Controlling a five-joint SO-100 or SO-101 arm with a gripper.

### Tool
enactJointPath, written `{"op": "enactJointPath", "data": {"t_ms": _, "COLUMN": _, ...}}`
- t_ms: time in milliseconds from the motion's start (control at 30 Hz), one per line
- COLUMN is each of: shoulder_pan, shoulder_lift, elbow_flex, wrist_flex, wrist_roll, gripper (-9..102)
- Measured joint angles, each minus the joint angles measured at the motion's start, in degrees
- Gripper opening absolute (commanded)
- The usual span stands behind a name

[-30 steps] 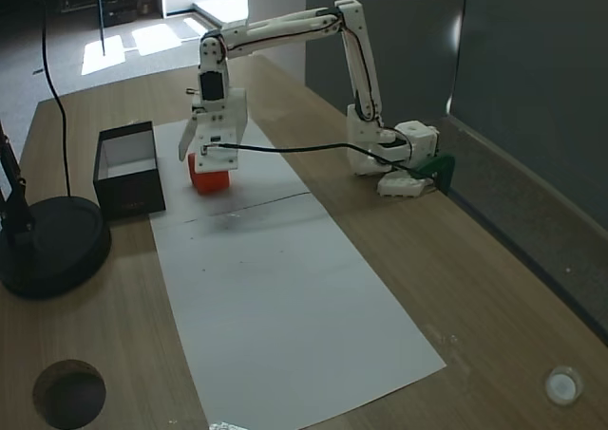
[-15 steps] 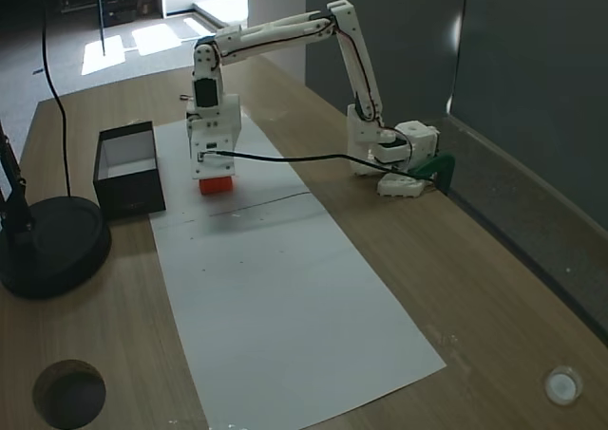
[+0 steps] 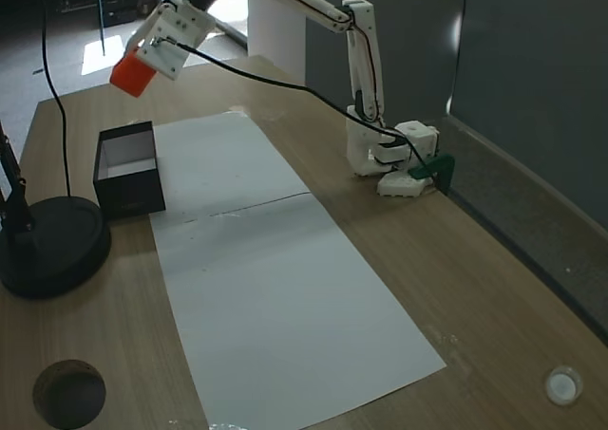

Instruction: Grab a orange square and put it in the box.

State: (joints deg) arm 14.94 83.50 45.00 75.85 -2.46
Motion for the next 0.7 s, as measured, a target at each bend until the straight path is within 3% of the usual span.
{"op": "enactJointPath", "data": {"t_ms": 233, "shoulder_pan": -0.35, "shoulder_lift": -11.87, "elbow_flex": -7.03, "wrist_flex": -5.27, "wrist_roll": 0.00, "gripper": 2}}
{"op": "enactJointPath", "data": {"t_ms": 700, "shoulder_pan": 6.59, "shoulder_lift": -29.44, "elbow_flex": -9.84, "wrist_flex": -5.36, "wrist_roll": 0.00, "gripper": 2}}
